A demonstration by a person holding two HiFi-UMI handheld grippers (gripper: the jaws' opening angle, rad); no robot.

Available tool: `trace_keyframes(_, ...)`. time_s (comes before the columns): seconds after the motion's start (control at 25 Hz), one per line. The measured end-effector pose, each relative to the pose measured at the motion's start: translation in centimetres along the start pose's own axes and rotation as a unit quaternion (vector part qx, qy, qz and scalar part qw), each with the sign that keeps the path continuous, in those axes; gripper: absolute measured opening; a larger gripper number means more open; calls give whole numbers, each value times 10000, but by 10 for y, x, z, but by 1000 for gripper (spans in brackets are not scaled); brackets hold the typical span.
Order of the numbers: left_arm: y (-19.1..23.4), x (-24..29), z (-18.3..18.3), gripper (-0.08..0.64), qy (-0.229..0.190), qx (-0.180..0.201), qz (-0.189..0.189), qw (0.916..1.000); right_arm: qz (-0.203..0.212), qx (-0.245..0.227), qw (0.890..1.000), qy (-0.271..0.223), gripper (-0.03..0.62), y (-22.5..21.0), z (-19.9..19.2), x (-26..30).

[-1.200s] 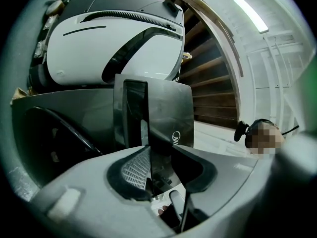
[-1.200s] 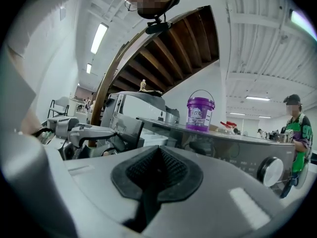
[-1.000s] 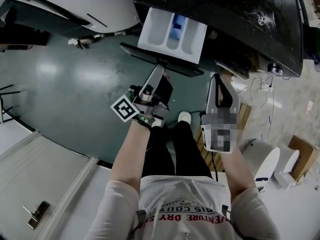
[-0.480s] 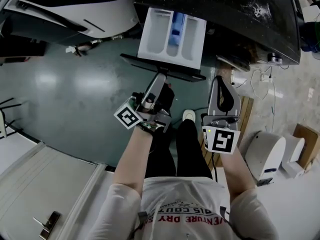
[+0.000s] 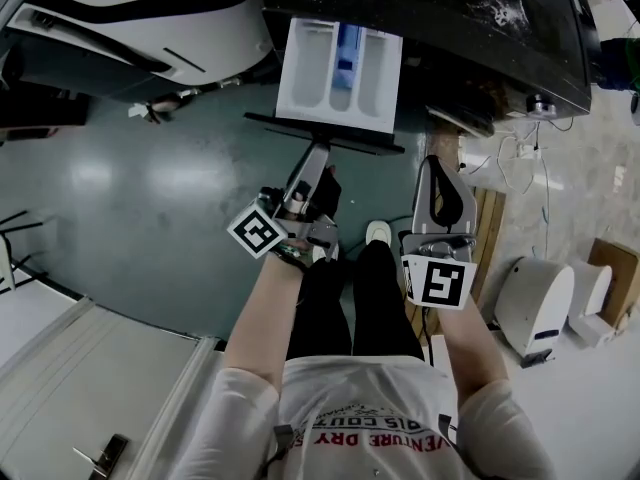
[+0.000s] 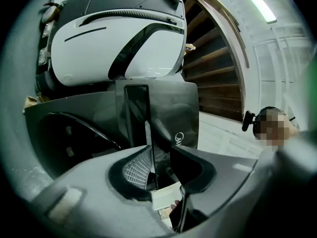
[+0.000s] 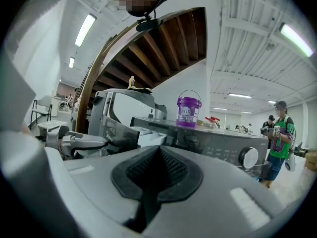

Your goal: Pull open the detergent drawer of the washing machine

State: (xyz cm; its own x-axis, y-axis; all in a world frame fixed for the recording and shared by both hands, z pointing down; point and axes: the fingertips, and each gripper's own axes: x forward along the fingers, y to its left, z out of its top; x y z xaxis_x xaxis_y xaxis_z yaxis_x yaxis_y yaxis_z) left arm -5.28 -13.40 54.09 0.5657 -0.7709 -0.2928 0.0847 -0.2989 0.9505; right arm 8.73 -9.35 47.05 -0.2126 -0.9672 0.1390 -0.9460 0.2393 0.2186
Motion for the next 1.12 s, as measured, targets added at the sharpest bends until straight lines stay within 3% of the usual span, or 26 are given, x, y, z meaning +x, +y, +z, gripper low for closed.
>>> trace_keyframes(0.2,1,-1,1,143,206,19,176,9996,-84,83,9999,13,1,3,5,-5)
trace_keyframes(0.4,-4,-8,-1,259,252,15,282,9993,-89,143,9999,15,0,13,12,-12)
trace_keyframes(0.52,-13,-14,-7,264,409,74,358,9985,-88,67,9999,22,0,17,15,-18)
trace_keyframes(0.6,-22,-20,-9,264,552,207,422,9974,-112,72,9999,8,0,20,20,-21)
trace_keyframes(0.68,-34,-26,-10,264,804,580,504,9938,-120,96,9999,-27,0,23,28,-24)
trace_keyframes(0.8,-56,-35,-12,255,1209,1198,646,9833,-130,156,9997,-108,0,24,43,-32)
trace_keyframes(0.96,-76,-50,-14,168,1579,2044,1122,9595,-176,262,9995,-91,0,24,65,-42)
trace_keyframes(1.04,-92,-57,-12,58,1669,2514,1282,9447,-156,345,9993,-80,0,25,80,-48)
trace_keyframes(1.12,-113,-56,-9,1,1740,2982,1294,9295,-136,379,9991,-145,0,25,96,-54)
